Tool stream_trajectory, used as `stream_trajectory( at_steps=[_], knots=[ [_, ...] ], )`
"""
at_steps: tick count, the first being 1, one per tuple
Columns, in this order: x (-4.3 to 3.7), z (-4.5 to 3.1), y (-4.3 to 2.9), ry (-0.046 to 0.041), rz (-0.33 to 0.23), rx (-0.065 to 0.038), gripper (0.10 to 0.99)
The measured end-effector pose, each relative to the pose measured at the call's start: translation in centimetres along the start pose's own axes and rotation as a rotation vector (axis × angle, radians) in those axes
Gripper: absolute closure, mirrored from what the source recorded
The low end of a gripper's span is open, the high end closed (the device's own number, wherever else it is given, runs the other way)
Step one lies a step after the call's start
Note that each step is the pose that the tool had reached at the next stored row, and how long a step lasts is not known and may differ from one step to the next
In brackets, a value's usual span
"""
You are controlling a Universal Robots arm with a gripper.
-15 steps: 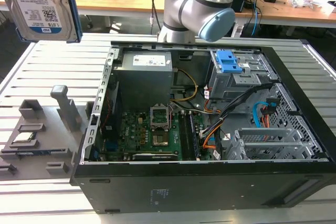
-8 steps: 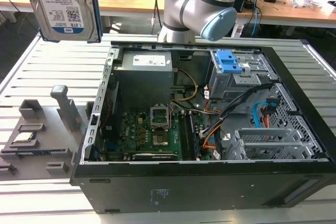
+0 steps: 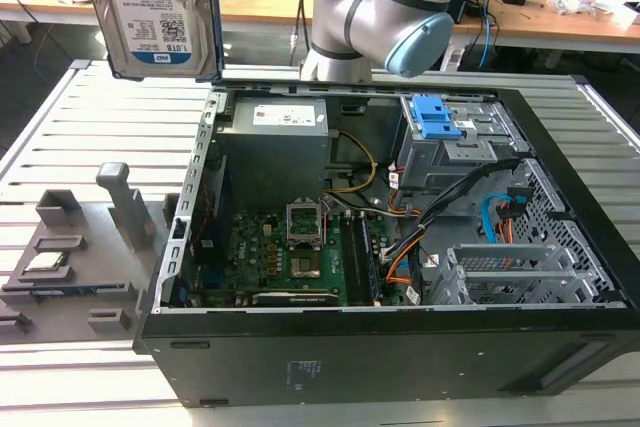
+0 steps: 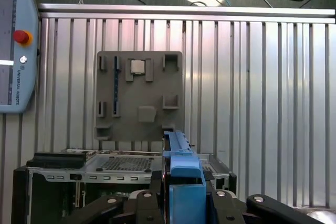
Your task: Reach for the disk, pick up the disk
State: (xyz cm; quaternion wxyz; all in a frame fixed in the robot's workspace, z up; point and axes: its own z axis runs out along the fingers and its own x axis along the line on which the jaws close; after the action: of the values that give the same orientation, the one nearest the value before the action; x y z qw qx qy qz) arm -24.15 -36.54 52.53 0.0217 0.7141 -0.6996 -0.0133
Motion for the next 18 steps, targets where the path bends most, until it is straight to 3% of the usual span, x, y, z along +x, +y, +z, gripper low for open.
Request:
stream_trajectory(
  at_steps=[8,11,18],
  knots=[
    [-0.05,-0.15,-3.02,0.0,0.0,0.0,0.718],
    [-0.08,-0.24,-4.77,0.0,0.0,0.0,0.718],
    [-0.1,-0.36,-7.29,0.0,0.0,0.0,0.718]
  ],
)
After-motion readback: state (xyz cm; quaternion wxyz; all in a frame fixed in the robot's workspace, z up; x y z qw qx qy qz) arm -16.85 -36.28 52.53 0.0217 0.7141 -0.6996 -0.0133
